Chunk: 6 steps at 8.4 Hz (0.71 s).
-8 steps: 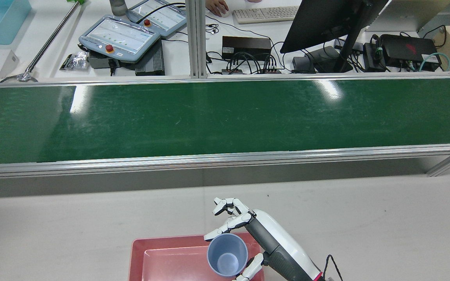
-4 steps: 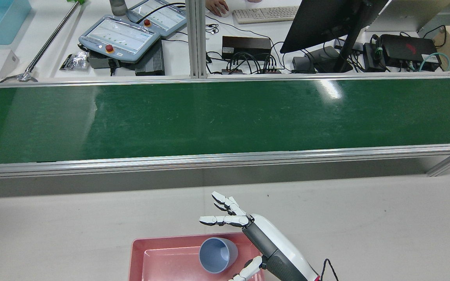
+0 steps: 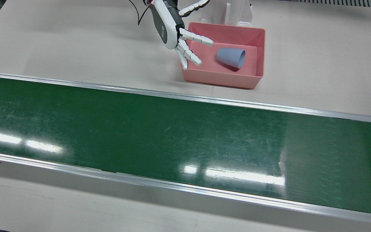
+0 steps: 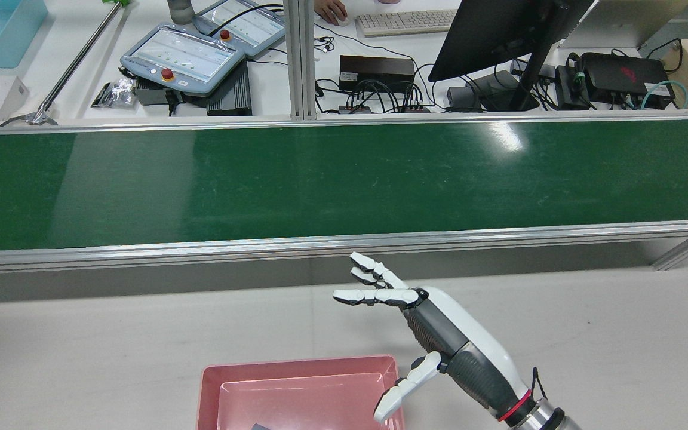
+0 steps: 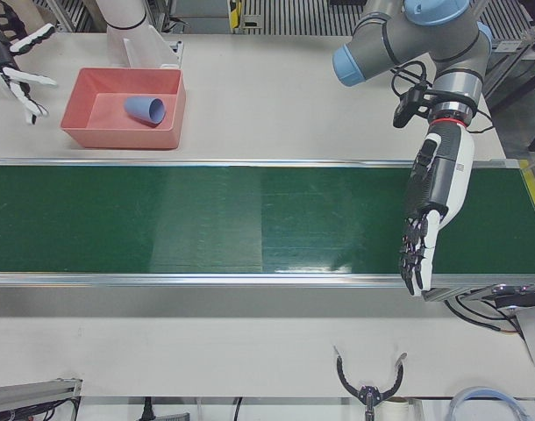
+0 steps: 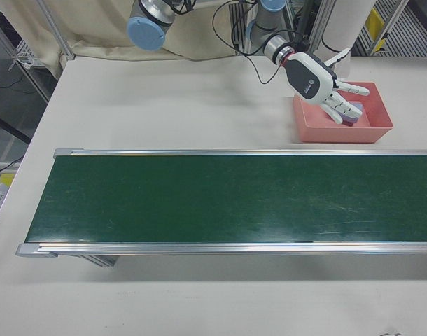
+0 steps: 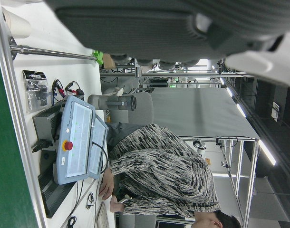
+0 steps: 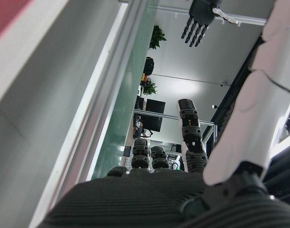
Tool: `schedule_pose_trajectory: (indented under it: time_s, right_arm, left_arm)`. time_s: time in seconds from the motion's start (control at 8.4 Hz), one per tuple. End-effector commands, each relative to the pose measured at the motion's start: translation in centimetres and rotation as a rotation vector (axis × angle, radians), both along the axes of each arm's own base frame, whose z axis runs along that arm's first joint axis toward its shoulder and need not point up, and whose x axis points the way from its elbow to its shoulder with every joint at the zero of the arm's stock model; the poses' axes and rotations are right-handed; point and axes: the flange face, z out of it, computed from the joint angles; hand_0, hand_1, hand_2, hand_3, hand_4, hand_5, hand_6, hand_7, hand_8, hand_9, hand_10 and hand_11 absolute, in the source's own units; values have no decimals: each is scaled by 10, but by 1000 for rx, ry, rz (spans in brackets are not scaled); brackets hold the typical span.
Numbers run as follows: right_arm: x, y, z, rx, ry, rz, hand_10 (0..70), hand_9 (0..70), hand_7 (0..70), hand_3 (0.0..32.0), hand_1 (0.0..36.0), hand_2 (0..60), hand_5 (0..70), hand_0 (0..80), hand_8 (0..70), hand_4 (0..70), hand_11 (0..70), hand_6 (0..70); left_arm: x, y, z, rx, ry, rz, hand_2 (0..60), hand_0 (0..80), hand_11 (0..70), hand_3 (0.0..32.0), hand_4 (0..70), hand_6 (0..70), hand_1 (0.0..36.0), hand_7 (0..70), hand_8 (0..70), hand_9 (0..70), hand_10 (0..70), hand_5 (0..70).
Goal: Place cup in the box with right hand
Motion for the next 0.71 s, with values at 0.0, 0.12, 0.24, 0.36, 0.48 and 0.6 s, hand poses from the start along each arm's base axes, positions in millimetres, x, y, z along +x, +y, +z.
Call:
schedule_pose_trajectory:
  time_s: [0.0, 0.12, 0.24, 0.36, 0.48, 0.6]
  right_arm:
    - [114, -63, 34, -36, -48, 81, 0, 161, 137, 0, 137, 62, 55, 524, 90, 154, 11, 43]
    - [152, -81, 60, -87, -30, 97, 0, 165, 146, 0, 128, 23, 55, 537, 93, 211, 15, 46]
    - [189, -98, 80, -140, -20, 124, 1, 173, 157, 0, 127, 0, 57, 549, 96, 248, 18, 48]
    - [231, -116, 95, -153, 12, 168, 6, 177, 164, 0, 131, 0, 59, 552, 98, 233, 25, 51]
    - [258, -139, 118, -168, 39, 180, 11, 177, 158, 0, 139, 24, 61, 543, 99, 191, 34, 50]
    - [284, -160, 152, -220, 42, 189, 21, 175, 150, 0, 154, 72, 62, 530, 99, 161, 50, 50]
  left_arm:
    - [0, 0, 0, 0, 0, 0, 0, 0, 0, 0, 0, 0, 0, 0, 0, 0, 0, 0]
    - [0, 0, 0, 0, 0, 0, 0, 0, 0, 0, 0, 0, 0, 0, 0, 0, 0, 0]
    - [0, 0, 0, 0, 0, 0, 0, 0, 0, 0, 0, 0, 0, 0, 0, 0, 0, 0]
    - [0, 0, 0, 0, 0, 0, 0, 0, 0, 0, 0, 0, 0, 0, 0, 0, 0, 0]
    - [0, 0, 0, 0, 0, 0, 0, 0, 0, 0, 0, 0, 0, 0, 0, 0, 0, 0]
    - [0, 0, 0, 0, 0, 0, 0, 0, 0, 0, 0, 0, 0, 0, 0, 0, 0, 0]
